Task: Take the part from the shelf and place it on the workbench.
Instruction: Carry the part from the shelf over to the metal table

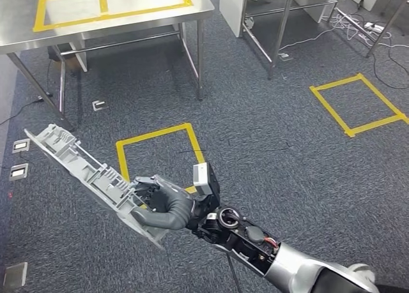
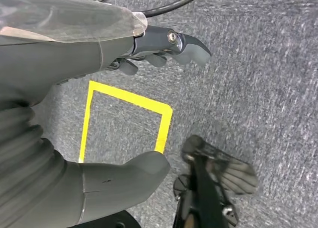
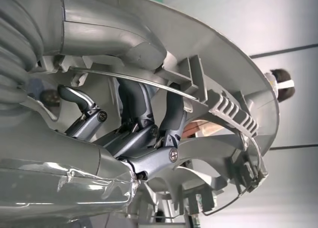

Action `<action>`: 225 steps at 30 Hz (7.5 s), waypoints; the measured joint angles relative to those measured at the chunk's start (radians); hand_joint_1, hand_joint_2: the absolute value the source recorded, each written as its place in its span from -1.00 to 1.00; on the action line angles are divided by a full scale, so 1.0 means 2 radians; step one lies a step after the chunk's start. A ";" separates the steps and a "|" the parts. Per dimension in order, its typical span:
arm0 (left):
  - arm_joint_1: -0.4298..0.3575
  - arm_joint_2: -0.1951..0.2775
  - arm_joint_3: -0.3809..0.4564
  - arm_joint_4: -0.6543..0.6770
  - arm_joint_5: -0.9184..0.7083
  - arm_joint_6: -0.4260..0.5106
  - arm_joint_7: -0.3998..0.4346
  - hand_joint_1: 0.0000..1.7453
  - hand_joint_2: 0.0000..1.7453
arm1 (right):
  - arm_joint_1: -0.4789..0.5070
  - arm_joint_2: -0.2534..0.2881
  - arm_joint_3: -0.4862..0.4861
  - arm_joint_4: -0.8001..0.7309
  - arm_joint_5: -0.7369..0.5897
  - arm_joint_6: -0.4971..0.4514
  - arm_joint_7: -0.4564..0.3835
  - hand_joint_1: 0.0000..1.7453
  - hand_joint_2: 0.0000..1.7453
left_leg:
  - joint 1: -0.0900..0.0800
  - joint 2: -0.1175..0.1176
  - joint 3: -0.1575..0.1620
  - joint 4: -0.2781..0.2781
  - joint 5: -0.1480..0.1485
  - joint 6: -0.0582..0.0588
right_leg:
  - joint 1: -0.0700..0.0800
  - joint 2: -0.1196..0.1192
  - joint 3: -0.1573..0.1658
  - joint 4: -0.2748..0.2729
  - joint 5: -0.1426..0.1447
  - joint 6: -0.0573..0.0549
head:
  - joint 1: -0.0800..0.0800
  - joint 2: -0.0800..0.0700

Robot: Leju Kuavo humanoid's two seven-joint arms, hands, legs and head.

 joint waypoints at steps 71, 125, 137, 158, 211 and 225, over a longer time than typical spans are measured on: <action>0.001 0.003 -0.016 0.000 -0.006 -0.013 -0.002 -1.00 1.00 | 0.021 -0.007 -0.015 -0.026 0.026 -0.058 -0.010 1.00 1.00 | -0.009 0.007 0.045 -0.092 0.033 0.032 | 0.009 0.002 -0.009 0.090 -0.052 0.011 | 0.006 0.000; 0.001 0.005 -0.029 0.000 -0.008 -0.026 -0.012 -1.00 1.00 | 0.026 -0.019 -0.034 -0.042 0.053 -0.093 -0.027 1.00 1.00 | -0.009 0.001 0.011 -0.076 0.039 0.010 | 0.012 0.033 0.023 0.003 -0.020 -0.011 | -0.003 0.000; -0.003 0.003 -0.029 -0.001 -0.007 -0.026 -0.017 -1.00 1.00 | 0.027 -0.020 -0.036 -0.042 0.053 -0.090 -0.029 1.00 1.00 | -0.009 0.001 0.062 -0.097 0.022 0.026 | 0.005 0.000 -0.060 0.127 -0.071 0.013 | 0.016 0.000; -0.005 0.004 -0.034 -0.001 -0.008 -0.032 -0.019 -1.00 1.00 | 0.023 -0.021 -0.034 -0.042 0.077 -0.088 -0.024 1.00 1.00 | -0.014 0.019 0.023 -0.094 0.046 0.018 | 0.015 -0.006 0.010 0.004 -0.016 -0.004 | -0.002 0.000; -0.004 0.004 -0.050 -0.001 -0.012 -0.031 -0.017 -1.00 1.00 | -0.020 -0.021 -0.033 -0.068 0.096 -0.100 -0.018 1.00 1.00 | -0.007 0.000 -0.004 0.048 -0.048 0.005 | 0.009 -0.004 0.004 -0.016 0.011 -0.011 | 0.006 0.000; -0.004 0.005 -0.053 -0.001 -0.012 -0.031 -0.014 -1.00 1.00 | -0.033 -0.015 -0.030 -0.066 0.095 -0.101 -0.022 1.00 1.00 | -0.004 -0.002 0.053 -0.092 0.021 0.026 | 0.004 -0.002 -0.039 0.122 -0.071 0.018 | 0.014 0.000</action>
